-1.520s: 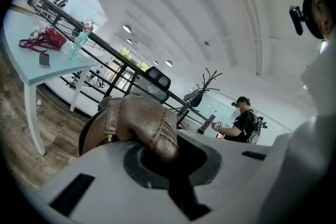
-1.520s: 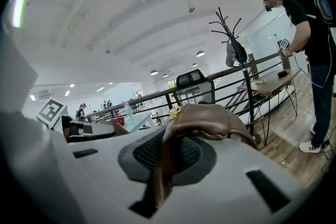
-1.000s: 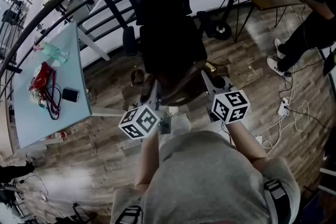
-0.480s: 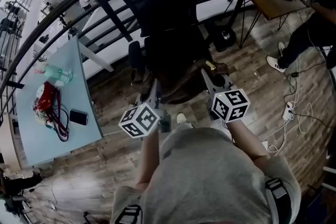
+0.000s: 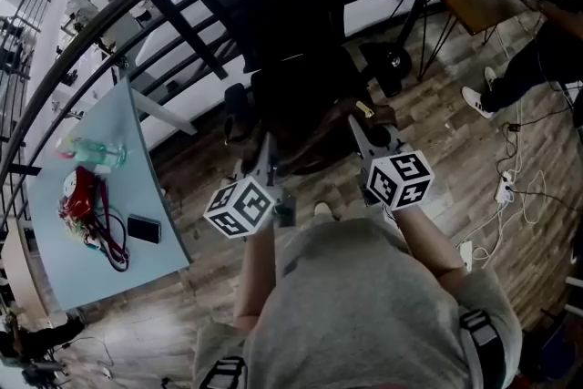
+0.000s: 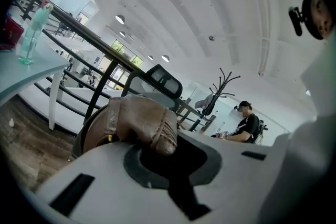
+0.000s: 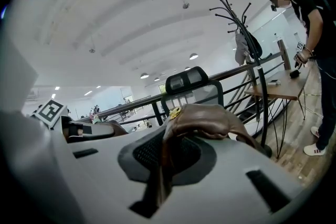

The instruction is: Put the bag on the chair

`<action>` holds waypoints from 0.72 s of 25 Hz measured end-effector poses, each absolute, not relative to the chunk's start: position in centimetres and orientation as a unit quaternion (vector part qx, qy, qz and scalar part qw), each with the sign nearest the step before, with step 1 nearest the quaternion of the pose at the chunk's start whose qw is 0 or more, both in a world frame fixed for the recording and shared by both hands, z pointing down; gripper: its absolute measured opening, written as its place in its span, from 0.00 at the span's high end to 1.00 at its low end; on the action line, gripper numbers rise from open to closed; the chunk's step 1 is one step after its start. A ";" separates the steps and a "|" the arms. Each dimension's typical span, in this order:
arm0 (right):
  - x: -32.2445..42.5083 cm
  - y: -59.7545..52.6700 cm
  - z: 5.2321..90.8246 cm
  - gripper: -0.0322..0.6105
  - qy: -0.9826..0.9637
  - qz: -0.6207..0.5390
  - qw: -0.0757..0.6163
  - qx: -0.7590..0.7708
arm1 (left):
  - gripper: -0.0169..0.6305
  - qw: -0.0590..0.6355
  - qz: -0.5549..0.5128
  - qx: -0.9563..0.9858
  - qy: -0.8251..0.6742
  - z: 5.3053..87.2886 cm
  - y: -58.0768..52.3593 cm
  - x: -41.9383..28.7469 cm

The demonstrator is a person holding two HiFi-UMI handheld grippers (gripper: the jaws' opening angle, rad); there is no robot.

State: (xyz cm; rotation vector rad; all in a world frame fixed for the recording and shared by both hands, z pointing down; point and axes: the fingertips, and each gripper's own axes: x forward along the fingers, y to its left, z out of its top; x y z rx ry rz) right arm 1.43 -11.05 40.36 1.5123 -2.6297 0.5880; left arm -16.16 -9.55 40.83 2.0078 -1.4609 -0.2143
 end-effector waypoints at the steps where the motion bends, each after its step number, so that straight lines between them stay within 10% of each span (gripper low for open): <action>1: 1.3 -11.4 40.5 0.92 -0.849 0.191 0.027 0.491 | 0.95 0.320 -0.081 0.764 -0.554 41.0 -10.0 -16.3; 18: 1.6 -20.1 44.1 0.92 -0.846 0.218 0.055 0.483 | 0.95 0.357 -0.075 0.742 -0.563 45.1 -18.5 -16.2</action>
